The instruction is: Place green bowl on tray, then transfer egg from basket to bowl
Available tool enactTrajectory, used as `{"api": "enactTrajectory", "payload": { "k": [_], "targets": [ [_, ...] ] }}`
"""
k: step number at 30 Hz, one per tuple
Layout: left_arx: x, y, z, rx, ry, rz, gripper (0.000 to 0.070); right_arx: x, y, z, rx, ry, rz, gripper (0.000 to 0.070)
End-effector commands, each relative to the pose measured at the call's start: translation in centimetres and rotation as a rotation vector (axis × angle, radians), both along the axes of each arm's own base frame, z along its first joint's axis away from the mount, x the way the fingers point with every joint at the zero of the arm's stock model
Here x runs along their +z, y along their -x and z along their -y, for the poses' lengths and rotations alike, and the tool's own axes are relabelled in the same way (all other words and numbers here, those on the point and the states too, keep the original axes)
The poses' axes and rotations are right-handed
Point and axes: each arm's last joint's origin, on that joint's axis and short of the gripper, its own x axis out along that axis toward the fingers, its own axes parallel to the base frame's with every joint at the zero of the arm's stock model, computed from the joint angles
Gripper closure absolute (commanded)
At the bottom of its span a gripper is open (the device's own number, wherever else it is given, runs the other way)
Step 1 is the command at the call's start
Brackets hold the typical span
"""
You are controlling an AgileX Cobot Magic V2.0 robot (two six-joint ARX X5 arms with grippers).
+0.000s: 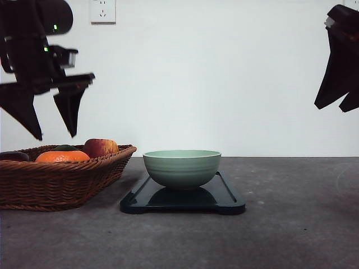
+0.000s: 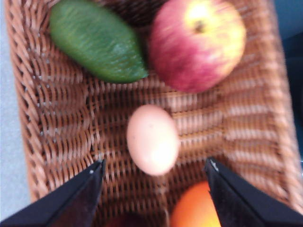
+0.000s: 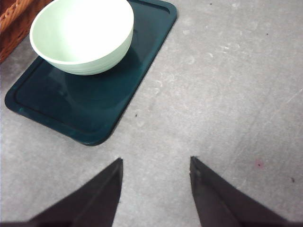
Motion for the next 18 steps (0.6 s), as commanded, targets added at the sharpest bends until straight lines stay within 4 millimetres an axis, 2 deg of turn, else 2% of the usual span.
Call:
{"api": "enactTrajectory", "payload": {
  "k": [1, 18],
  "targets": [
    [-0.1, -0.9, 0.3, -0.015, -0.008, 0.026, 0.0265, 0.1, -0.1, -0.2, 0.001, -0.008, -0.003, 0.0421],
    [-4.6, -2.8, 0.8, -0.018, -0.028, -0.058, 0.0265, 0.1, -0.1, -0.2, -0.004, -0.012, -0.006, 0.0421]
  ]
}}
